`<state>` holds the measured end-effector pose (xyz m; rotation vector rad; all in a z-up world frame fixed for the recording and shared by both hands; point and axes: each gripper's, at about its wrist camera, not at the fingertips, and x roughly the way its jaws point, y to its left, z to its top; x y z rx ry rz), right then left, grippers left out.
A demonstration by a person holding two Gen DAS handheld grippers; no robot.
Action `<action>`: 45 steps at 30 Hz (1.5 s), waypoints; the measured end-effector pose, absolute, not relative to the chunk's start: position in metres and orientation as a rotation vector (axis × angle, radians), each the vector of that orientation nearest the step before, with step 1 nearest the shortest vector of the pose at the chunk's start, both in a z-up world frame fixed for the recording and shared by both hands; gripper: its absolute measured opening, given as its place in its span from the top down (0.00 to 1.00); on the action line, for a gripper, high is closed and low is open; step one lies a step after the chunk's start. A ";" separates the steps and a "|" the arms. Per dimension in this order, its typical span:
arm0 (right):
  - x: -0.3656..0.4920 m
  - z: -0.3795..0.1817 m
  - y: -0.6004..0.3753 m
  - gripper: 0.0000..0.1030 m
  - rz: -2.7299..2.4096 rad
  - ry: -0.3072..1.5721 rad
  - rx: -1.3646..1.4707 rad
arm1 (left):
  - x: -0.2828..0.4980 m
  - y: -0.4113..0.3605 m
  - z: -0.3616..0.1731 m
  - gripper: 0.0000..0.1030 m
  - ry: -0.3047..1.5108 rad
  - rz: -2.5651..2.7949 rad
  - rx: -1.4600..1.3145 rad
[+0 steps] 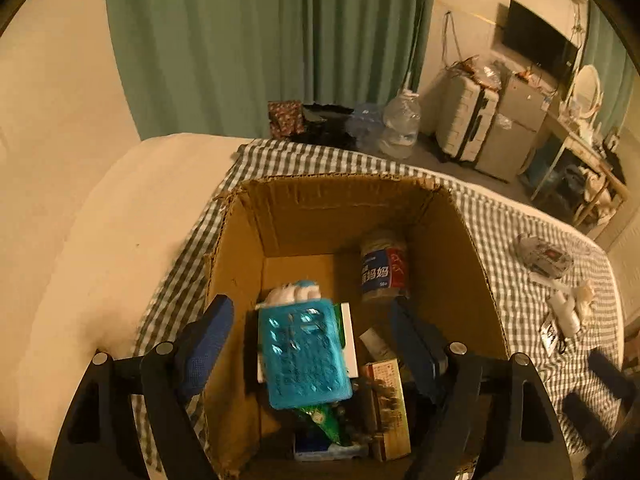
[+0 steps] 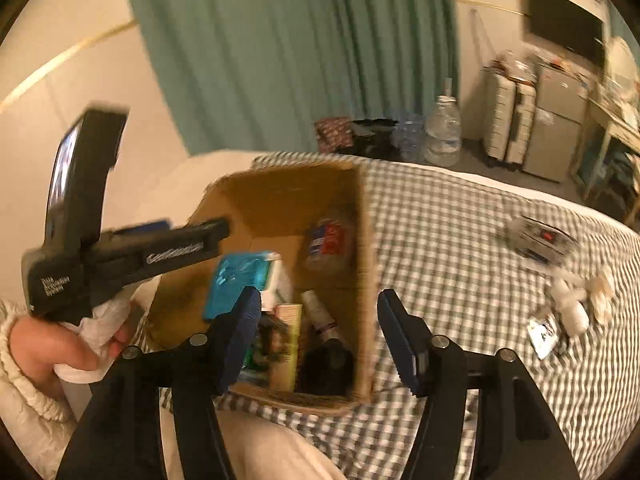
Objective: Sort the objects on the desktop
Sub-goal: 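Carry the foil packet and bracelet over the cardboard box and open both tools, then grasp the tape roll with the left tool while the right tool grasps the white massager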
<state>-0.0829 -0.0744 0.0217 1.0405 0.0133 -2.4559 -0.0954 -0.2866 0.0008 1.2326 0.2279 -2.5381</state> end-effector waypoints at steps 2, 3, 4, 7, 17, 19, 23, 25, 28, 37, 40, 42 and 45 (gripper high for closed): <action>-0.079 0.024 -0.046 0.41 -2.529 0.009 1.014 | -0.089 -0.276 0.006 0.20 0.230 -2.567 1.215; -0.081 0.025 -0.031 0.37 -2.557 -0.001 1.012 | -0.085 -0.269 0.009 0.17 0.231 -2.587 1.200; -0.078 0.023 -0.009 0.33 -2.594 -0.030 1.010 | -0.081 -0.258 0.011 0.11 0.228 -2.610 1.185; -0.074 0.017 0.040 0.32 -2.664 -0.117 1.023 | -0.071 -0.219 0.017 0.05 0.234 -2.699 1.147; -0.055 -0.010 0.185 0.32 -2.897 -0.335 1.069 | -0.052 -0.053 -0.035 0.00 0.207 -2.938 1.176; -0.056 -0.021 0.200 0.30 -2.908 -0.395 1.077 | -0.053 -0.031 -0.060 0.00 0.130 -2.926 1.210; -0.061 -0.041 0.216 0.28 -2.911 -0.452 1.074 | -0.062 -0.002 -0.105 0.00 -0.101 -2.888 1.278; -0.065 -0.051 0.220 0.28 -2.889 -0.476 1.077 | -0.069 0.002 -0.124 0.00 -0.147 -2.856 1.315; -0.082 -0.070 0.226 0.28 -2.863 -0.488 1.117 | -0.083 -0.002 -0.147 0.00 -0.099 -2.798 1.419; -0.131 -0.103 0.230 0.28 -2.816 -0.480 1.199 | -0.097 -0.012 -0.177 0.01 0.010 -2.746 1.492; -0.152 -0.108 0.224 0.28 -2.777 -0.421 1.219 | -0.097 -0.005 -0.172 0.19 -0.046 -2.829 1.445; -0.164 -0.114 0.222 0.28 -2.718 -0.432 1.250 | -0.104 -0.006 -0.171 0.19 -0.068 -2.845 1.404; -0.180 -0.116 0.220 0.28 -2.719 -0.390 1.233 | -0.124 -0.020 -0.161 0.19 -0.020 -2.867 1.309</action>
